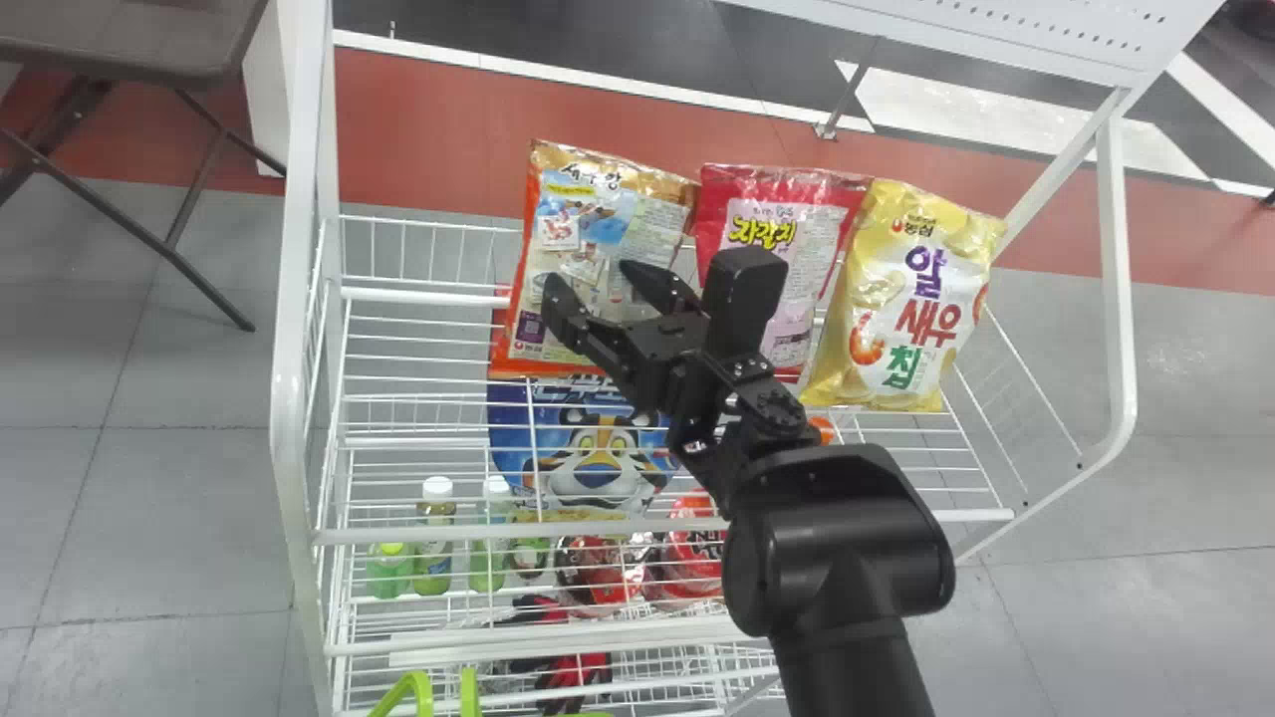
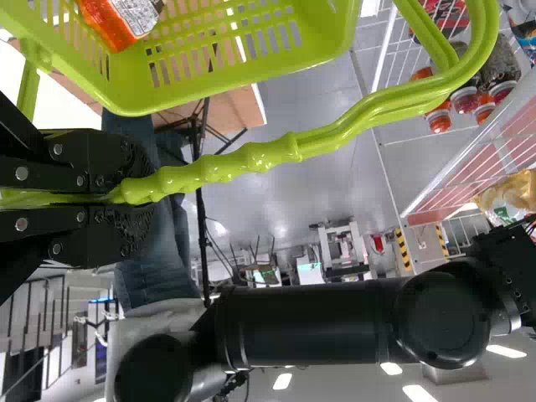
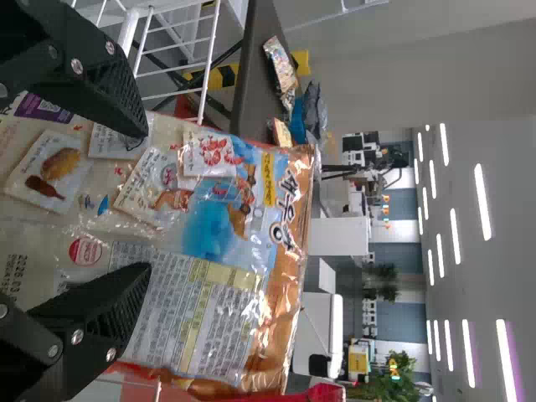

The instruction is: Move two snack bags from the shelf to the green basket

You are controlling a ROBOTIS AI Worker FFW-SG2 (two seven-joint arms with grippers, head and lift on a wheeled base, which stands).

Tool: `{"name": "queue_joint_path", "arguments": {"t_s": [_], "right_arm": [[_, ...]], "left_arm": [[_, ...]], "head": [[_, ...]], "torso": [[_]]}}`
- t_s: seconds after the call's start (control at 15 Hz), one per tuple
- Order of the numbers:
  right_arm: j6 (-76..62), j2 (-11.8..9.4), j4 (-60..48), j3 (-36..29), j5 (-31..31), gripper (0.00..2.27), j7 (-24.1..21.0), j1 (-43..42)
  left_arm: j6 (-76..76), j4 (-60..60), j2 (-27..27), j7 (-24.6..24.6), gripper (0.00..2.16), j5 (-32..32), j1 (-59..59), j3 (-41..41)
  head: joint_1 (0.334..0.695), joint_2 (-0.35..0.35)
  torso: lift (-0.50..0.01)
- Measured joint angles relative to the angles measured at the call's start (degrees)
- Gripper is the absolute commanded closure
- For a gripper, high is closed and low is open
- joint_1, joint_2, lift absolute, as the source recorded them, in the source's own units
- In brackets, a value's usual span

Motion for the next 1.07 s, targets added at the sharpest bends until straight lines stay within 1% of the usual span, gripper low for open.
{"name": "queue_joint_path", "arguments": {"t_s": [0.2,0.53,0.8,0.93,1.07], "right_arm": [[1.96,0.00,-0.55,0.69,0.31,2.25,0.08,0.46],[2.11,-0.25,-5.09,0.94,-0.48,2.25,0.23,3.53],[4.61,-1.01,-14.63,0.18,-1.74,2.25,1.27,8.74],[9.65,-2.05,-21.65,-1.57,-4.14,2.25,1.87,12.29],[15.54,-3.20,-29.83,-4.13,-7.32,2.25,3.34,16.70]], "left_arm": [[0.00,1.08,0.00,-0.01,2.06,0.53,-1.03,0.39],[0.00,1.36,0.00,-0.01,2.06,0.73,-1.71,0.49],[0.00,1.09,0.00,-0.09,2.06,0.98,-1.73,0.70],[0.00,0.95,-0.01,-0.09,2.06,1.05,-1.67,0.77],[0.00,0.91,-0.10,-0.09,2.06,1.06,-1.66,0.72]], "head": [[0.695,-0.320],[0.695,-0.315],[0.695,-0.326],[0.695,-0.348],[0.695,-0.350]], "torso": [[-0.016],[-0.016],[-0.016],[-0.016],[-0.016]]}}
